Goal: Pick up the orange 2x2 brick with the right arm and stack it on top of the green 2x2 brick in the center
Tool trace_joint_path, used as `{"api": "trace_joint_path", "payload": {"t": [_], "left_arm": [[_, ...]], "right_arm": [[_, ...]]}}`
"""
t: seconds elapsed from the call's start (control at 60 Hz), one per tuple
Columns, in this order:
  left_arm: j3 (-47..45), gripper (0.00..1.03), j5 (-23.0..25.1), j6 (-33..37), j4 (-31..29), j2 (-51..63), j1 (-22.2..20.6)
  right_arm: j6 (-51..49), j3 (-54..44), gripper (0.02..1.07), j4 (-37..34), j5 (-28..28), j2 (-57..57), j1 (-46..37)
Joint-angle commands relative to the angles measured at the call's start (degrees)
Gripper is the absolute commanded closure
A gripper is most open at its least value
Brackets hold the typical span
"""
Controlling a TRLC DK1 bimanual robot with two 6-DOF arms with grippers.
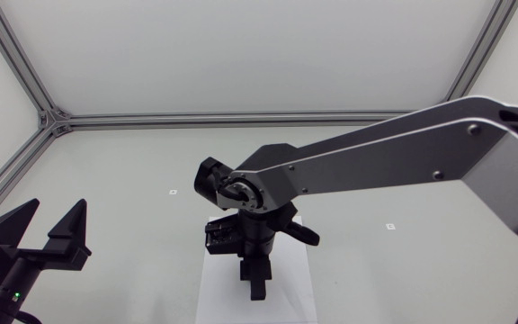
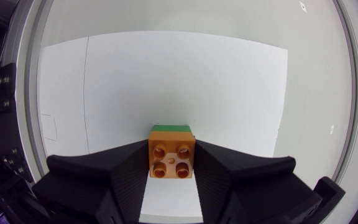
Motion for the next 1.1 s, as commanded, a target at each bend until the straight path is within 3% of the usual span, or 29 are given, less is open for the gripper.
{"api": "trace_joint_path", "payload": {"t": [0.0,1.083], "left_arm": [[-2.3,0.04,0.3,0.8,-0.8,-0.5,0.2],[-2.3,0.04,0.3,0.8,-0.8,-0.5,0.2]], "right_arm": [[0.9,0.0,0.65,0.0,-0.4,0.8,0.6],[0.3,-1.9,0.65,0.2,-0.1,-0.8,0.2]]}}
